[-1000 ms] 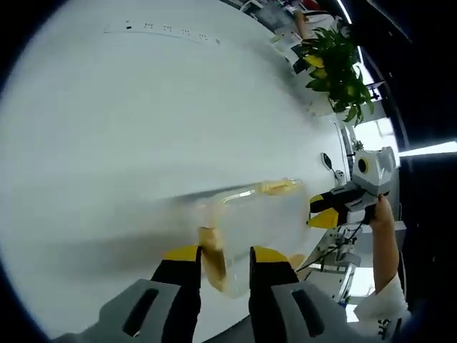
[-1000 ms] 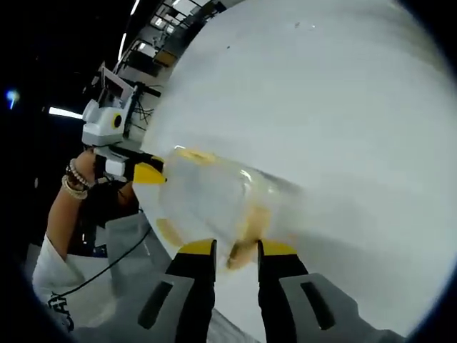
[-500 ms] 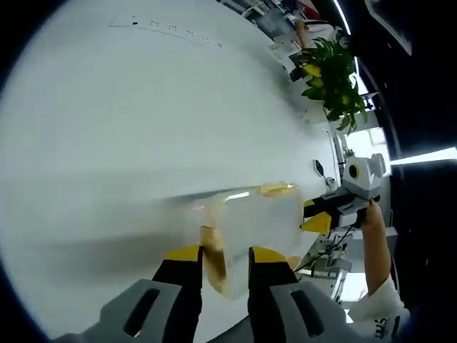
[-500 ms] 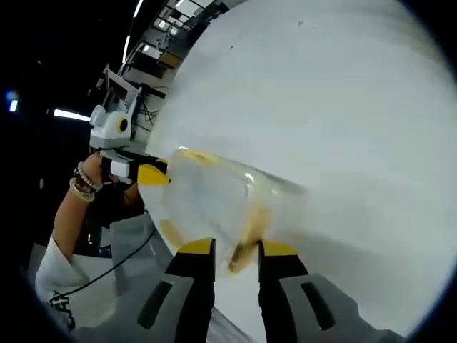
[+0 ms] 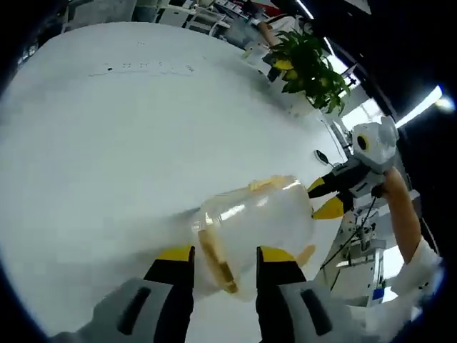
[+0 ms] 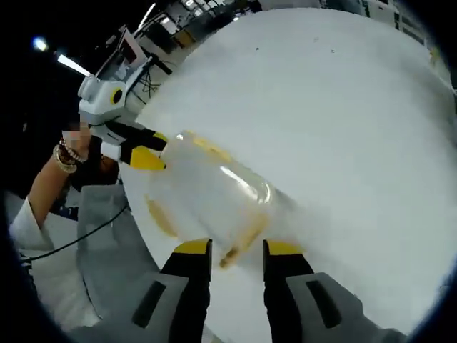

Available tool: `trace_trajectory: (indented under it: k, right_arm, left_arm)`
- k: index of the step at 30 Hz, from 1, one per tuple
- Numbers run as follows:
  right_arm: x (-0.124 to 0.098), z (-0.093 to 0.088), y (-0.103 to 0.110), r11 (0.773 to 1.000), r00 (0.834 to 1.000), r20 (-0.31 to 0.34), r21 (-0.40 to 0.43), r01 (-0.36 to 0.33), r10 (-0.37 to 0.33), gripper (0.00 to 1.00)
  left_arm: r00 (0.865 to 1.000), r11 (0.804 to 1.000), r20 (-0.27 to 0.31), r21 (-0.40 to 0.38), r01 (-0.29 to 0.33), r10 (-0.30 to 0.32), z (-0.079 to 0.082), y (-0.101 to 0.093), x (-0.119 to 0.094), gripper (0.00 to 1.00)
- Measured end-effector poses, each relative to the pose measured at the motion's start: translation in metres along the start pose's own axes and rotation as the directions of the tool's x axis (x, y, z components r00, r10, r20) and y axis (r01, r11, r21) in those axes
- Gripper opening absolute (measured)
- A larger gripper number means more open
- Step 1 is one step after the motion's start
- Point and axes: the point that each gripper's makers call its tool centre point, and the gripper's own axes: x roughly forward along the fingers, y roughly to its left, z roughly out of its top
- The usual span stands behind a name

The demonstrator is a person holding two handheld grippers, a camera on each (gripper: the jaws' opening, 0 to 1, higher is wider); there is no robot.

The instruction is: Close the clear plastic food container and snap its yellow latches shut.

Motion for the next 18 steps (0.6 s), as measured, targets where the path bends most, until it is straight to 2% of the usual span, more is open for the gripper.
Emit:
trace_trajectory:
  k: [2,5,6,7,8,9,10,11,13,15,16,18]
  right_arm:
    - [-0.006,0.007,0.001,1.0,1.0,0.026,0.011,0.011,-0.012,0.26]
    - [-0.012,0.025,0.001,1.0,0.996,0.088,-0.01,0.028,-0.027,0.15]
    - [-0.011,0.036,0.009,0.999,0.991,0.133,-0.037,0.01,-0.005,0.11]
    - [-0.01,0.04,0.013,0.999,0.989,0.147,-0.047,-0.001,0.008,0.09]
    - [-0.008,0.041,0.018,0.999,0.989,0.147,-0.047,-0.009,0.016,0.06]
    - [-0.003,0.043,0.024,0.998,0.989,0.145,-0.061,-0.019,0.028,0.03]
    - [0.001,0.043,0.029,0.997,0.989,0.14,-0.078,-0.028,0.038,0.01]
    - [0.007,0.043,0.033,0.994,0.99,0.132,-0.105,-0.029,0.043,0.0]
    - [0.016,0.043,0.035,0.991,0.993,0.115,-0.133,-0.017,0.033,0.0]
    - [0.024,0.037,0.036,0.982,0.997,0.078,-0.19,0.008,0.007,0.0]
    - [0.023,0.043,0.044,0.982,0.992,0.115,-0.186,-0.022,0.043,0.0]
    - [0.024,0.043,0.045,0.984,0.994,0.1,-0.176,-0.016,0.034,0.0]
  left_arm:
    - [0.999,0.998,0.03,0.033,-0.046,0.045,0.003,-0.001,-0.005,0.2]
    - [0.994,0.99,0.077,0.115,-0.084,0.075,0.008,-0.004,-0.006,0.18]
    - [0.992,0.987,0.079,0.12,-0.103,0.093,0.005,-0.005,-0.005,0.18]
    - [0.99,0.981,0.09,0.151,-0.118,0.105,0.007,-0.004,-0.004,0.18]
    - [0.989,0.972,0.101,0.2,-0.126,0.108,0.007,-0.006,-0.002,0.18]
    - [0.986,0.973,0.131,0.192,-0.129,0.105,0.011,-0.009,-0.002,0.18]
    - [0.986,0.972,0.125,0.194,-0.132,0.109,0.01,-0.01,-0.003,0.17]
    - [0.982,0.963,0.143,0.222,-0.151,0.121,0.013,-0.009,-0.004,0.17]
    - [0.975,0.95,0.187,0.265,-0.168,0.12,0.021,-0.011,-0.008,0.15]
    - [0.968,0.945,0.22,0.274,-0.181,0.122,0.026,-0.012,-0.011,0.14]
    - [0.97,0.947,0.222,0.278,-0.164,0.103,0.027,-0.017,-0.013,0.14]
    - [0.973,0.959,0.223,0.262,-0.111,0.052,0.028,-0.027,-0.012,0.14]
